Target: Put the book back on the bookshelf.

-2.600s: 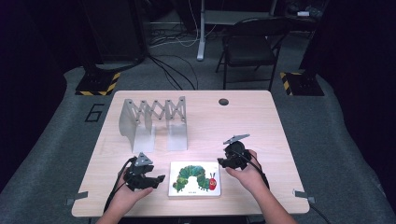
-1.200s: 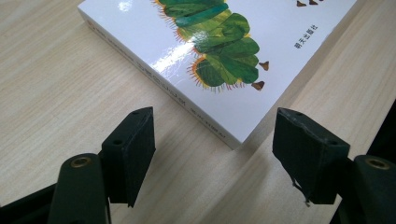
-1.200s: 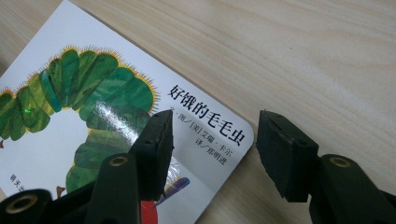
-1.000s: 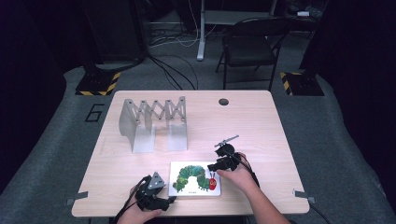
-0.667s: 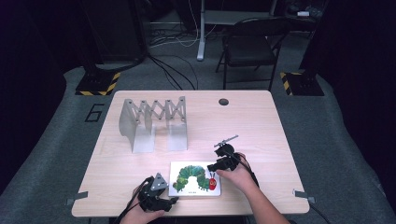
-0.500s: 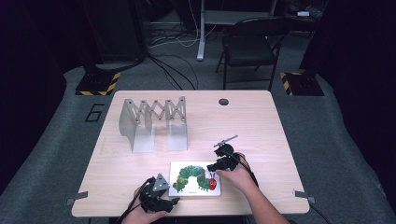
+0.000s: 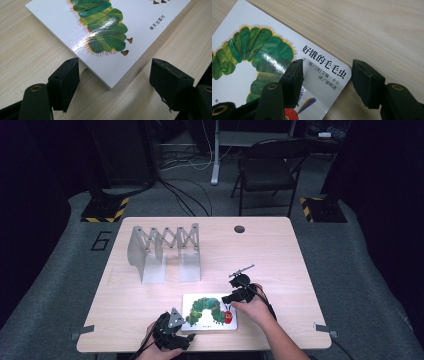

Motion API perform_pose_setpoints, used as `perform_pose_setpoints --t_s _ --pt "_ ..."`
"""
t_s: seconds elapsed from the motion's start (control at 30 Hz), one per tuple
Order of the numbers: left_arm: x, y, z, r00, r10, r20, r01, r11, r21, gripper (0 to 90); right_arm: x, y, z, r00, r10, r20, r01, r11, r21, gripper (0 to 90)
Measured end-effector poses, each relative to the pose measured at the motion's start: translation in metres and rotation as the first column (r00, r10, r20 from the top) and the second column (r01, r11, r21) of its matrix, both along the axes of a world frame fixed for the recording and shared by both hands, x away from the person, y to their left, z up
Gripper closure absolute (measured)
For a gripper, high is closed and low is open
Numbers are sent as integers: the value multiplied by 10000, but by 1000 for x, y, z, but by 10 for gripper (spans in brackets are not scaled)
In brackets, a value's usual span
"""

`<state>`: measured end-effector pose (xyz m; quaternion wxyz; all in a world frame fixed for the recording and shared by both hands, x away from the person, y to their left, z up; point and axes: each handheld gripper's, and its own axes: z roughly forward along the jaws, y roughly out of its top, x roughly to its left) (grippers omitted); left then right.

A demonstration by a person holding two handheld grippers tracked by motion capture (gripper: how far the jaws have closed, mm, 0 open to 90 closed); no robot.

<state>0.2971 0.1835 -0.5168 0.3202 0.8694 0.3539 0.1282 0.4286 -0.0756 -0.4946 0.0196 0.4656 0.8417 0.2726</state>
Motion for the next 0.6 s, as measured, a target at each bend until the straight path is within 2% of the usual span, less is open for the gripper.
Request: perform_pose_setpoints --t_s 0.27,0.6 --pt "-1 -2 -1 9999 150 -4 -150 9998 -108 216 -2 2 3 9999 -73 75 73 9999 -74 429" --pt "0 -1 -1 9997 236 22 -236 9996 -134 216 -5 2 8 9988 54 484 -47 9999 -140 430"
